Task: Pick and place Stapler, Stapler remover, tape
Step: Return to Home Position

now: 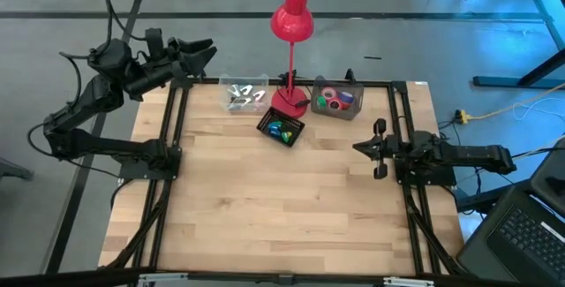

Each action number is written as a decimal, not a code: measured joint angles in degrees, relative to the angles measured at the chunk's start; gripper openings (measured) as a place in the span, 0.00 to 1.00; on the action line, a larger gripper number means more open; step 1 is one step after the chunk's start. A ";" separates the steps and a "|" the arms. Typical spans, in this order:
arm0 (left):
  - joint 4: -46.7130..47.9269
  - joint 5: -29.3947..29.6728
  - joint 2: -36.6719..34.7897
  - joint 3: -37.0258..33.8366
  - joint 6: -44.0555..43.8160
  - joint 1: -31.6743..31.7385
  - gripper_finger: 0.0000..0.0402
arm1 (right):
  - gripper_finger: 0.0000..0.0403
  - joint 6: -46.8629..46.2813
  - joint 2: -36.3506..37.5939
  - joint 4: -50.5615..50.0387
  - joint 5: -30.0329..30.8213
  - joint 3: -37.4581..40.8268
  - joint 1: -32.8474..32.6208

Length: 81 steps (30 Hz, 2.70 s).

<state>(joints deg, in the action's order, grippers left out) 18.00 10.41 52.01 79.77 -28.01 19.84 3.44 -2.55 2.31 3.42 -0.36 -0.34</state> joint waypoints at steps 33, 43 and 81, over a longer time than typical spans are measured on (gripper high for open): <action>-9.35 -17.97 -39.73 -47.61 31.34 -10.42 0.64 | 0.05 0.00 0.00 0.00 -0.02 0.02 0.00; -10.31 -17.95 -50.89 -56.59 30.71 -11.21 0.64 | 0.05 0.02 0.00 -0.02 -0.02 0.02 0.00; -21.14 -17.54 -51.96 -70.81 30.75 -14.49 0.64 | 0.05 0.04 0.00 -0.02 -0.02 0.02 0.02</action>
<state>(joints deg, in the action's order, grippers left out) -3.14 -7.13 0.04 8.96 2.74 5.34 3.48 -2.55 2.28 3.40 -0.34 -0.32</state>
